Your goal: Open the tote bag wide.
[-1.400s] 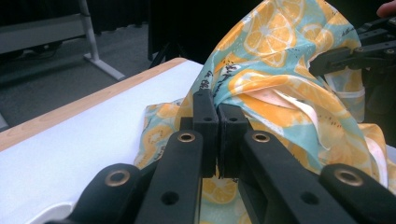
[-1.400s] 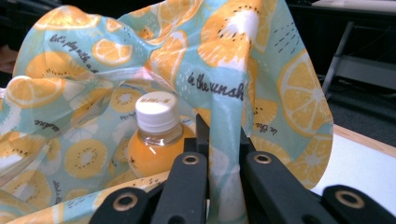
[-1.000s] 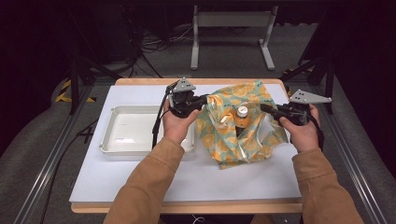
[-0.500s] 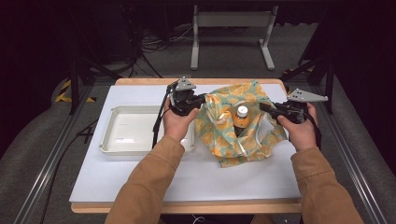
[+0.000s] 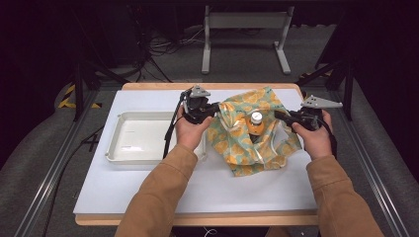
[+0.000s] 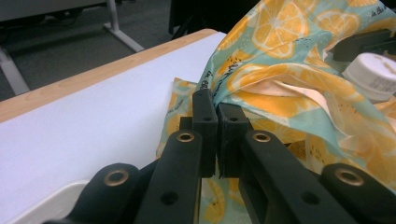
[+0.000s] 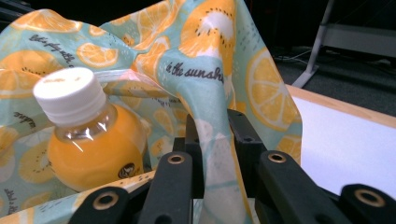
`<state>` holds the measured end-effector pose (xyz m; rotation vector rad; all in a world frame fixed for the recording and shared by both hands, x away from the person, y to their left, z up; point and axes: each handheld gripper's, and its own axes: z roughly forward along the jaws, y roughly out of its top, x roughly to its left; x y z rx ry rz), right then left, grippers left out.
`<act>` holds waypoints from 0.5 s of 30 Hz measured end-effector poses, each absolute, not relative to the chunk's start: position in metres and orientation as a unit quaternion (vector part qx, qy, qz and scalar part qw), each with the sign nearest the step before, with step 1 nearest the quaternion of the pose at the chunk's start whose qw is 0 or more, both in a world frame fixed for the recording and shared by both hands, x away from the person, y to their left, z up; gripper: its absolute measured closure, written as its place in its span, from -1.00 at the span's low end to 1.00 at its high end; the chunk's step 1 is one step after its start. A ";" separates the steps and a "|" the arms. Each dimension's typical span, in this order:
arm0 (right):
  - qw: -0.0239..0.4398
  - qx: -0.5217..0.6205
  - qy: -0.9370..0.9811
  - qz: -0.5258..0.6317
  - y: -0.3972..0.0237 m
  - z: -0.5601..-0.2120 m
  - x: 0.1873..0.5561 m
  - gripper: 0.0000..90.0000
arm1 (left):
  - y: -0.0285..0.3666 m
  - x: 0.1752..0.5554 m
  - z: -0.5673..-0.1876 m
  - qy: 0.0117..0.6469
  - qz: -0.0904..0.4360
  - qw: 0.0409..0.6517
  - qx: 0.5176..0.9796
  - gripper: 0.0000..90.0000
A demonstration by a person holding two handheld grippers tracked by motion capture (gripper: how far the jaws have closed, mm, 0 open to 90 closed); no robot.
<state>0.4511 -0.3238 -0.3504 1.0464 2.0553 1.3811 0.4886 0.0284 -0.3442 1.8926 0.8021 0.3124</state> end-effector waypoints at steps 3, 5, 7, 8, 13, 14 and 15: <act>0.222 0.380 0.746 0.500 -0.324 -0.354 0.452 0.79 | 0.029 0.489 -0.347 0.334 0.130 0.500 0.788 0.95; 0.217 0.381 0.744 0.505 -0.325 -0.357 0.452 0.78 | 0.029 0.489 -0.349 0.337 0.130 0.497 0.789 0.95; 0.212 0.382 0.747 0.501 -0.325 -0.360 0.453 0.79 | 0.028 0.490 -0.351 0.338 0.129 0.493 0.791 0.95; 0.211 0.383 0.747 0.500 -0.325 -0.361 0.453 0.79 | 0.028 0.490 -0.353 0.337 0.130 0.488 0.794 0.95; 0.209 0.386 0.752 0.492 -0.323 -0.368 0.454 0.81 | 0.027 0.491 -0.360 0.342 0.128 0.481 0.797 0.95; 0.209 0.386 0.753 0.490 -0.324 -0.370 0.454 0.81 | 0.027 0.491 -0.361 0.341 0.129 0.478 0.799 0.95; 0.209 0.387 0.754 0.489 -0.324 -0.371 0.455 0.81 | 0.027 0.491 -0.362 0.343 0.127 0.475 0.800 0.95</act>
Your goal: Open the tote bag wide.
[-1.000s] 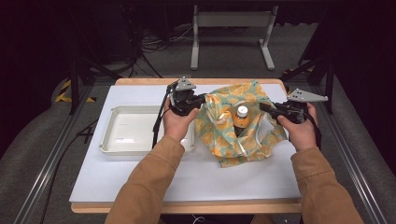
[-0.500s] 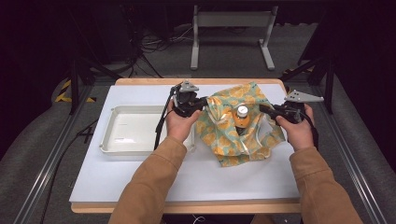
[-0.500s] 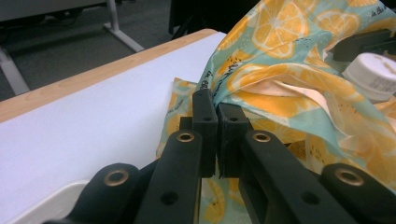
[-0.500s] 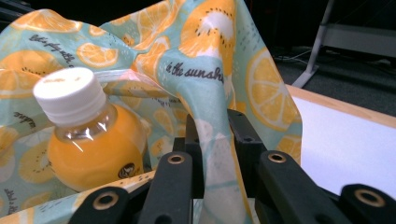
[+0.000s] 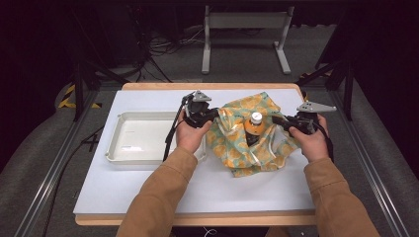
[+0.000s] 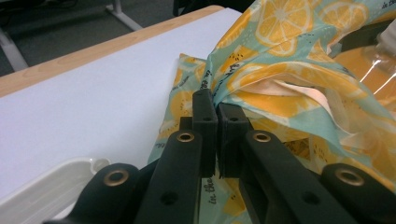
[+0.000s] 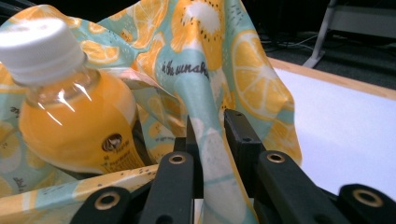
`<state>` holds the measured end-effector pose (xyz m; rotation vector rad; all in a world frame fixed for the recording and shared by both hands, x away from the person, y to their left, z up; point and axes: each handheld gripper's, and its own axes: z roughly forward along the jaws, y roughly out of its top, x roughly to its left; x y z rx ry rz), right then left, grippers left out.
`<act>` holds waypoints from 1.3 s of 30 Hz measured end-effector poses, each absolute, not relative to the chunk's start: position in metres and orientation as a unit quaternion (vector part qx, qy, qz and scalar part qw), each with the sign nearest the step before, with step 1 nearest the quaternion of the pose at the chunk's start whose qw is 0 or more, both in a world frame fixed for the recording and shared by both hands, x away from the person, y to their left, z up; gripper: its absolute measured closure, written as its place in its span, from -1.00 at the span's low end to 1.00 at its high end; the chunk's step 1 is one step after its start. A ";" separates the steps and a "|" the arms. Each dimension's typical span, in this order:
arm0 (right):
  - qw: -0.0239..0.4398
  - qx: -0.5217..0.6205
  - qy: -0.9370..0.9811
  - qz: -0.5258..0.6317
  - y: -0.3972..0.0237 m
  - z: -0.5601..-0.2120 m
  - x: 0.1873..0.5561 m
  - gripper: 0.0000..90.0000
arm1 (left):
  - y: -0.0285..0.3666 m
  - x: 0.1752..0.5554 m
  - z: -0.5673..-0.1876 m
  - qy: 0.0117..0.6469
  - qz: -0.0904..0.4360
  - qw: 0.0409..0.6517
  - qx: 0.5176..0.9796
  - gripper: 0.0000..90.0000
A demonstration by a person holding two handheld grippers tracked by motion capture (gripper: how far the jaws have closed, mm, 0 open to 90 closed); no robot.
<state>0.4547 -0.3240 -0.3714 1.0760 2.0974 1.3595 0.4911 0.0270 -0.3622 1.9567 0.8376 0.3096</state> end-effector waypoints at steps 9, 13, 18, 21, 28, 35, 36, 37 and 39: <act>0.204 0.393 0.761 0.474 -0.324 -0.382 0.456 0.82 | 0.022 0.492 -0.372 0.349 0.130 0.455 0.809 0.95; 0.200 0.398 0.763 0.469 -0.324 -0.387 0.456 0.82 | 0.020 0.492 -0.376 0.349 0.127 0.449 0.813 0.95; 0.194 0.403 0.766 0.462 -0.325 -0.394 0.456 0.82 | 0.019 0.492 -0.381 0.351 0.125 0.446 0.814 0.95; 0.190 0.407 0.766 0.460 -0.326 -0.398 0.456 0.81 | 0.018 0.490 -0.385 0.350 0.121 0.443 0.816 0.95; 0.183 0.412 0.770 0.452 -0.327 -0.405 0.455 0.80 | 0.018 0.489 -0.391 0.353 0.115 0.435 0.820 0.94; 0.177 0.415 0.775 0.443 -0.327 -0.414 0.453 0.79 | 0.017 0.489 -0.398 0.355 0.107 0.423 0.827 0.94; 0.176 0.416 0.776 0.441 -0.327 -0.414 0.453 0.79 | 0.017 0.489 -0.399 0.356 0.105 0.425 0.826 0.93; 0.177 0.416 0.776 0.440 -0.327 -0.415 0.452 0.79 | 0.018 0.489 -0.399 0.357 0.100 0.423 0.826 0.92; 0.178 0.415 0.775 0.442 -0.327 -0.415 0.450 0.77 | 0.017 0.488 -0.400 0.358 0.100 0.423 0.827 0.92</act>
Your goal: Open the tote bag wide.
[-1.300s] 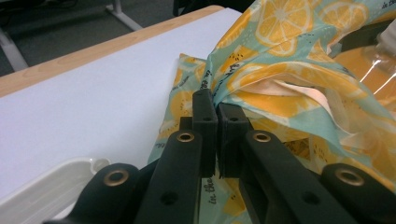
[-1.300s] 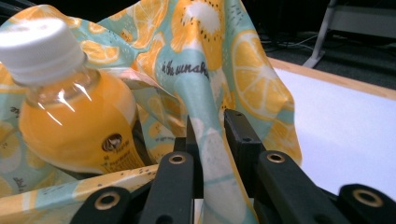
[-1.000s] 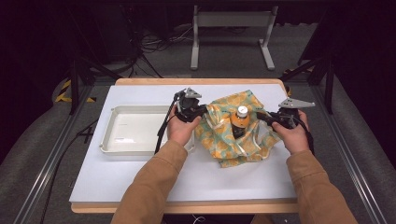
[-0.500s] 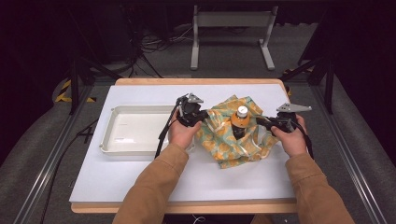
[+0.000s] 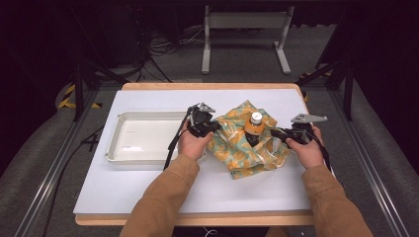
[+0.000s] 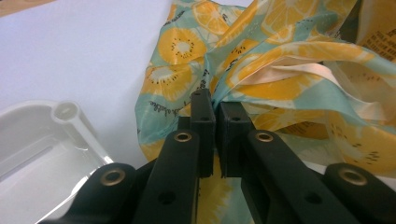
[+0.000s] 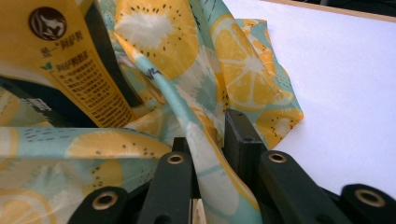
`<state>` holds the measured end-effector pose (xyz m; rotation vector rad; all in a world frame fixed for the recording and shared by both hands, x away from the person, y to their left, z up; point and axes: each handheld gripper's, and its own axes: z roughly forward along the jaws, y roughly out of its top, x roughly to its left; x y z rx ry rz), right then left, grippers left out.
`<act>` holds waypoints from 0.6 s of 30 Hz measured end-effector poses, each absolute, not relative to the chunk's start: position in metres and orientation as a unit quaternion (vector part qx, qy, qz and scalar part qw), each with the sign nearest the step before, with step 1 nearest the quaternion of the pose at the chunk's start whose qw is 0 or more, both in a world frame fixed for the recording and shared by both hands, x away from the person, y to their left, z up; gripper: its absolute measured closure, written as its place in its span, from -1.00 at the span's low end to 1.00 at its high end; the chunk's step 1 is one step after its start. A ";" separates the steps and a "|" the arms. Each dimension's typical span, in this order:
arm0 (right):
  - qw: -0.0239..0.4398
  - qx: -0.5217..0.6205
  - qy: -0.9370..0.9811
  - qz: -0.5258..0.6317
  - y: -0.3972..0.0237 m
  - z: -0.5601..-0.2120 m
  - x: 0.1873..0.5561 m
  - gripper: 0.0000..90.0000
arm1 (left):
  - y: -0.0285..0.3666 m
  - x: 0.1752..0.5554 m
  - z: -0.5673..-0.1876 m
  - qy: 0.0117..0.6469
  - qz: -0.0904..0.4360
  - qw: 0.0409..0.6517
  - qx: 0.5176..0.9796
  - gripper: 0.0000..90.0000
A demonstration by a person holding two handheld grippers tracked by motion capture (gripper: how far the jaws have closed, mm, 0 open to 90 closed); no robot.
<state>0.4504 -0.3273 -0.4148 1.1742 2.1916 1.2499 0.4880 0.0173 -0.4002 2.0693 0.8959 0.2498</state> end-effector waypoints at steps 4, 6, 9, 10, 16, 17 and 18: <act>0.179 0.414 0.774 0.444 -0.328 -0.416 0.447 0.73 | 0.017 0.487 -0.401 0.356 0.101 0.416 0.831 0.92; 0.179 0.413 0.775 0.444 -0.329 -0.416 0.445 0.72 | 0.015 0.486 -0.402 0.356 0.102 0.412 0.833 0.92; 0.177 0.414 0.777 0.440 -0.330 -0.419 0.444 0.71 | 0.014 0.487 -0.403 0.357 0.098 0.405 0.836 0.92; 0.176 0.414 0.777 0.439 -0.330 -0.419 0.444 0.70 | 0.014 0.487 -0.404 0.359 0.097 0.404 0.836 0.92; 0.176 0.413 0.779 0.438 -0.332 -0.420 0.442 0.62 | 0.014 0.486 -0.405 0.358 0.091 0.405 0.836 0.91; 0.177 0.412 0.780 0.438 -0.331 -0.420 0.441 0.59 | 0.014 0.486 -0.404 0.358 0.090 0.406 0.836 0.91; 0.179 0.408 0.781 0.438 -0.331 -0.419 0.440 0.57 | 0.014 0.486 -0.404 0.357 0.091 0.407 0.836 0.90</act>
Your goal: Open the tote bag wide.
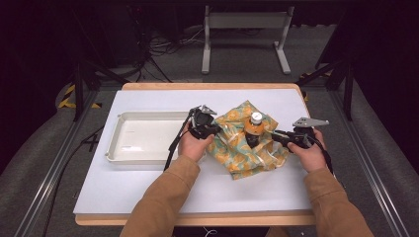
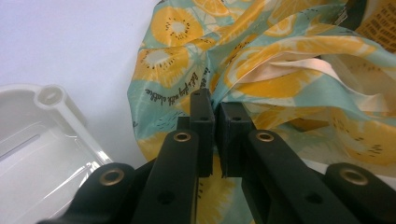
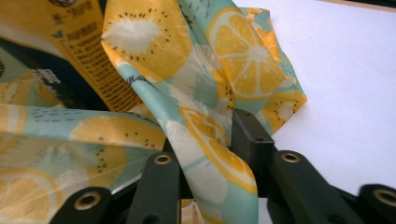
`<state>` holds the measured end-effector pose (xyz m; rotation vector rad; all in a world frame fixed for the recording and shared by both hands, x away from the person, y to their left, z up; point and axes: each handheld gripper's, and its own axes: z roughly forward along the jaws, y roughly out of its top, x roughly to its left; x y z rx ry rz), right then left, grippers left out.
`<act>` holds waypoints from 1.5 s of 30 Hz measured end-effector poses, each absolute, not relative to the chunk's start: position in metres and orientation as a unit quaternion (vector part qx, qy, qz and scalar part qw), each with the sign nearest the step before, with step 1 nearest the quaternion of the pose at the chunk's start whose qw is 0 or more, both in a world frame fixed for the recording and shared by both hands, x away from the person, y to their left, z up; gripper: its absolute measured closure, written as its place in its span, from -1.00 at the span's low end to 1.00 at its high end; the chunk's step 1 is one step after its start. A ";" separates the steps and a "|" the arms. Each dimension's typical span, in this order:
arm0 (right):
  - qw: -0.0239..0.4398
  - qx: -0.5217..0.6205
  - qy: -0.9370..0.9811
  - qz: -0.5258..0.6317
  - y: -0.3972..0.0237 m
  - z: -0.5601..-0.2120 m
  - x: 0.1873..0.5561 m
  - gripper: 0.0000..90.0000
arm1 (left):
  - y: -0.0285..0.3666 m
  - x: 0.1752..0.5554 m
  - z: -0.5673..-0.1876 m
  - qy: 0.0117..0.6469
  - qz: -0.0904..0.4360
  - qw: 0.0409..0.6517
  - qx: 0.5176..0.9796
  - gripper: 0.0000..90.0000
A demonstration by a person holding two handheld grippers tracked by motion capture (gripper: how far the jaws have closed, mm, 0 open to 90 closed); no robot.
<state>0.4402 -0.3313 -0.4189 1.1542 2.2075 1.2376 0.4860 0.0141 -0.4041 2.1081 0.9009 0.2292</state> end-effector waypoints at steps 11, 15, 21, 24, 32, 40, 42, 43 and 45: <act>0.210 0.389 0.757 0.480 -0.337 -0.396 0.422 -0.04 | 0.014 0.484 -0.403 0.357 0.089 0.412 0.833 0.89; 0.223 0.376 0.754 0.490 -0.338 -0.387 0.412 -0.17 | 0.015 0.485 -0.403 0.362 0.075 0.425 0.826 0.89; 0.234 0.345 0.748 0.516 -0.335 -0.370 0.394 -0.15 | 0.015 0.484 -0.403 0.361 0.075 0.424 0.827 0.89; 0.227 0.325 0.753 0.526 -0.328 -0.365 0.386 -0.01 | 0.015 0.484 -0.403 0.361 0.076 0.423 0.828 0.89; 0.197 0.289 0.775 0.526 -0.308 -0.363 0.381 0.30 | 0.015 0.482 -0.403 0.358 0.075 0.426 0.828 0.89; 0.156 0.260 0.788 0.536 -0.290 -0.373 0.376 0.06 | 0.017 0.481 -0.404 0.358 0.074 0.428 0.827 0.89; 0.150 0.246 0.795 0.533 -0.285 -0.375 0.375 0.00 | 0.017 0.481 -0.405 0.360 0.073 0.428 0.826 0.88; 0.146 0.239 0.799 0.532 -0.281 -0.377 0.375 -0.05 | 0.016 0.481 -0.405 0.361 0.072 0.429 0.825 0.88; 0.143 0.229 0.802 0.533 -0.277 -0.379 0.376 -0.09 | 0.016 0.481 -0.405 0.359 0.073 0.428 0.826 0.88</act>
